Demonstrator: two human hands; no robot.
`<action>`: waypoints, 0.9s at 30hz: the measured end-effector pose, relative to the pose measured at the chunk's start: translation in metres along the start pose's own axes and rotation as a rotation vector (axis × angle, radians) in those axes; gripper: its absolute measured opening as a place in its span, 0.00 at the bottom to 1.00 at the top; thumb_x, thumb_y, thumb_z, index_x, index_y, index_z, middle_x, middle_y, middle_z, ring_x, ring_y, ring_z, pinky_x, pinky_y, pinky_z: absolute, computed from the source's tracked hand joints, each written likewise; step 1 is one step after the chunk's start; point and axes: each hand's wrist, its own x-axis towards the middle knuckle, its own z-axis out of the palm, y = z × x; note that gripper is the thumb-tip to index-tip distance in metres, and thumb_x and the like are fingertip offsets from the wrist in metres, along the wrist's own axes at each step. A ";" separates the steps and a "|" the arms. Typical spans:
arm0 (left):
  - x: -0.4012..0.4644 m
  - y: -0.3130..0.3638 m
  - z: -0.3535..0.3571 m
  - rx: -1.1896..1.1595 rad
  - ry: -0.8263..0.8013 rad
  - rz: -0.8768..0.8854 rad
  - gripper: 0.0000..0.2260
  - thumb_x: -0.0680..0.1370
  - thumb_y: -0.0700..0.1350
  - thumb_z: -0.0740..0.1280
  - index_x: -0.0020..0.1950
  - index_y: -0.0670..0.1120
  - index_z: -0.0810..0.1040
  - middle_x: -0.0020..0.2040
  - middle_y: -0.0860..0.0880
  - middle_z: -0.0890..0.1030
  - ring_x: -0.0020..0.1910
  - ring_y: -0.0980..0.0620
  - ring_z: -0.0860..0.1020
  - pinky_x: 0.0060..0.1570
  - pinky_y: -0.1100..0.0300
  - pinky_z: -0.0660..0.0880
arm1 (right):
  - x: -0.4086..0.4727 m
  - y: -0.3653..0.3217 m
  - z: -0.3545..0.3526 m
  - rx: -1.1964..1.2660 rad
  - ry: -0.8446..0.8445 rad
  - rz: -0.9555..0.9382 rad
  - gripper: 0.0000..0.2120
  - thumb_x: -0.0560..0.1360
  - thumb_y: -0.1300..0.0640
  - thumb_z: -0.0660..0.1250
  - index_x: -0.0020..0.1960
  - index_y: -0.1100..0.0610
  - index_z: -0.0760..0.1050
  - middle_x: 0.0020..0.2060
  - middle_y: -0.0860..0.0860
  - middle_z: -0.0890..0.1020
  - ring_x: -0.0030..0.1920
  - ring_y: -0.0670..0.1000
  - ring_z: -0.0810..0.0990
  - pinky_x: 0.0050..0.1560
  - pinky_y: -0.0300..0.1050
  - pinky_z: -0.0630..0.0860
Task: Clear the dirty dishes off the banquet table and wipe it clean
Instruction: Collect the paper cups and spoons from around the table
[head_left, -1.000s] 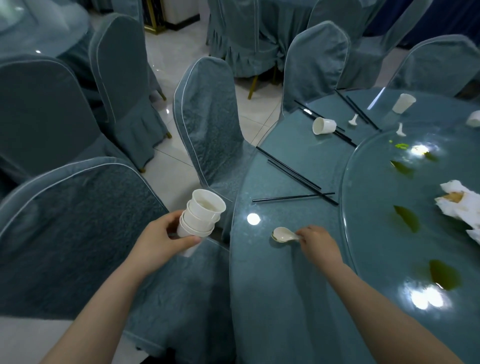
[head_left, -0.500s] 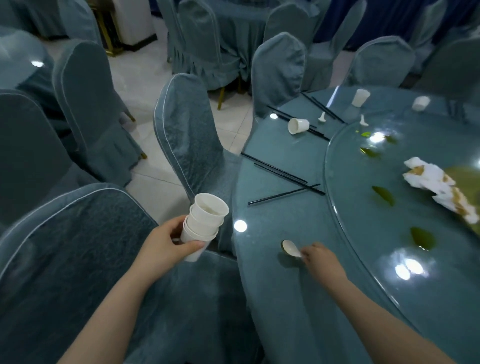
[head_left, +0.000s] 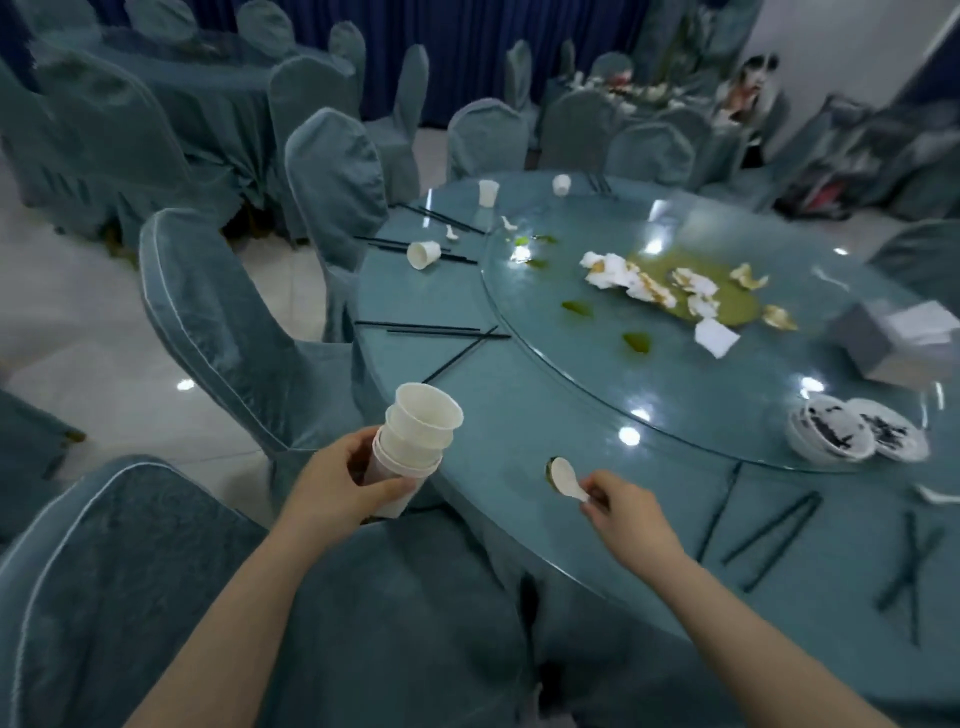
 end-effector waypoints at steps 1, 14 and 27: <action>-0.006 0.002 0.000 -0.011 -0.008 0.009 0.24 0.67 0.43 0.78 0.56 0.61 0.74 0.46 0.66 0.79 0.42 0.73 0.77 0.35 0.75 0.71 | -0.013 -0.001 -0.003 -0.006 0.010 0.000 0.11 0.77 0.59 0.64 0.58 0.52 0.77 0.50 0.49 0.82 0.51 0.52 0.80 0.48 0.41 0.73; -0.108 0.007 0.011 -0.035 -0.109 0.138 0.23 0.66 0.40 0.78 0.58 0.53 0.77 0.49 0.59 0.82 0.45 0.67 0.80 0.41 0.72 0.74 | -0.163 0.002 -0.027 -0.002 0.107 0.037 0.07 0.78 0.62 0.56 0.52 0.56 0.70 0.42 0.50 0.73 0.40 0.52 0.72 0.38 0.46 0.66; -0.160 -0.003 -0.126 -0.036 -0.126 0.287 0.24 0.67 0.42 0.78 0.61 0.51 0.77 0.52 0.57 0.82 0.48 0.67 0.79 0.43 0.74 0.72 | -0.237 -0.118 0.003 -0.126 0.212 0.074 0.09 0.81 0.57 0.55 0.44 0.56 0.71 0.39 0.51 0.75 0.41 0.54 0.73 0.38 0.46 0.65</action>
